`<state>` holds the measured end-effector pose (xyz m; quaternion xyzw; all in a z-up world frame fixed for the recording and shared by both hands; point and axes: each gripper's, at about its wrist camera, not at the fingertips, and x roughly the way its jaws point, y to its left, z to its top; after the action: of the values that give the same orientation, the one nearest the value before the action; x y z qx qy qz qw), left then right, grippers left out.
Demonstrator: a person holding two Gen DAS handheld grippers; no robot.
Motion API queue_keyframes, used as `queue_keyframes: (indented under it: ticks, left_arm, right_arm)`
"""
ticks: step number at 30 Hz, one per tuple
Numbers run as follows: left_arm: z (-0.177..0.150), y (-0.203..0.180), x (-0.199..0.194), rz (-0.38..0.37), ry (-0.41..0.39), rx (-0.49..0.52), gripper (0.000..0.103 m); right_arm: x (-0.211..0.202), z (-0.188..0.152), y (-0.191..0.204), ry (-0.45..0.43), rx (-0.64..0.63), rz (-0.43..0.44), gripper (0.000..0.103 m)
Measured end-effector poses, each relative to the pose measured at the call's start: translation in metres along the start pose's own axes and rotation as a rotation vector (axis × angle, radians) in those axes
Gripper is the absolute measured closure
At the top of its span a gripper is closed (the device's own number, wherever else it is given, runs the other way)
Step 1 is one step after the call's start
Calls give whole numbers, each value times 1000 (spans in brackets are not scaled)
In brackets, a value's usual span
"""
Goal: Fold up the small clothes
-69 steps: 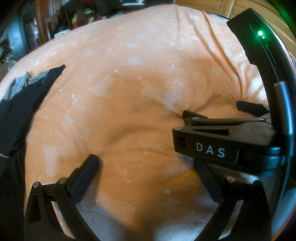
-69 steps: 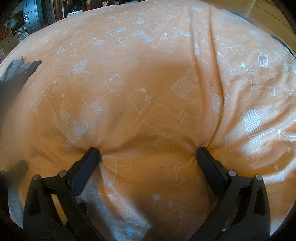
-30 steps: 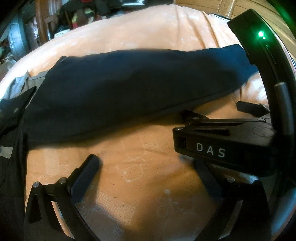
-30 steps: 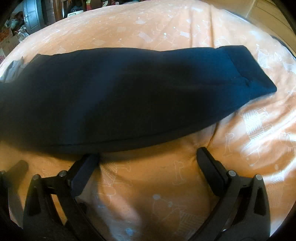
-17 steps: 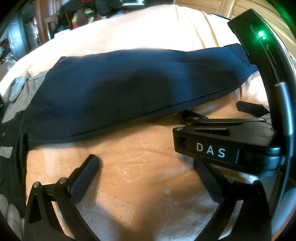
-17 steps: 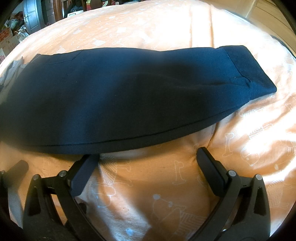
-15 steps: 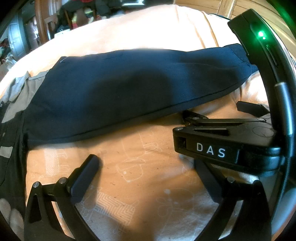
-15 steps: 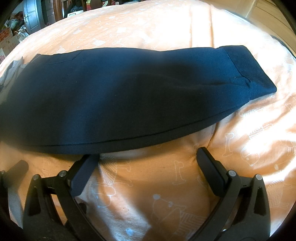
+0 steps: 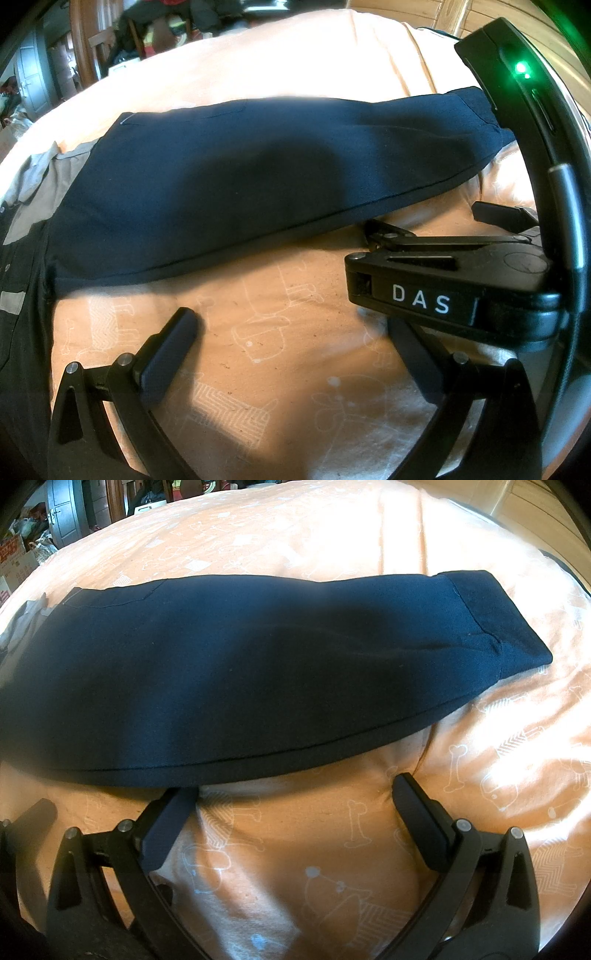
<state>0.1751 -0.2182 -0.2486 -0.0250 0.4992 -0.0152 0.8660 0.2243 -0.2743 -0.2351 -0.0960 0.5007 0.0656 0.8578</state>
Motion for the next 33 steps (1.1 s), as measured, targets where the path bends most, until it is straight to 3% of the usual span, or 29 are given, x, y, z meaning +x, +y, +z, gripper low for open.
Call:
queue_keyframes:
  ticks: [23, 28, 31, 33]
  left_arm:
    - [1, 0, 1, -5, -9, -6, 0]
    - [10, -3, 8, 29, 17, 10, 0]
    - [17, -1, 10, -17, 65, 26, 0]
    - [19, 10, 3, -137, 118, 53, 0]
  right_arm:
    - [2, -1, 1, -2, -6, -12, 0]
    - [6, 2, -3, 5, -7, 9, 0]
    - [5, 5, -4, 25, -55, 25, 0]
    - [0, 7, -6, 29, -66, 50, 0]
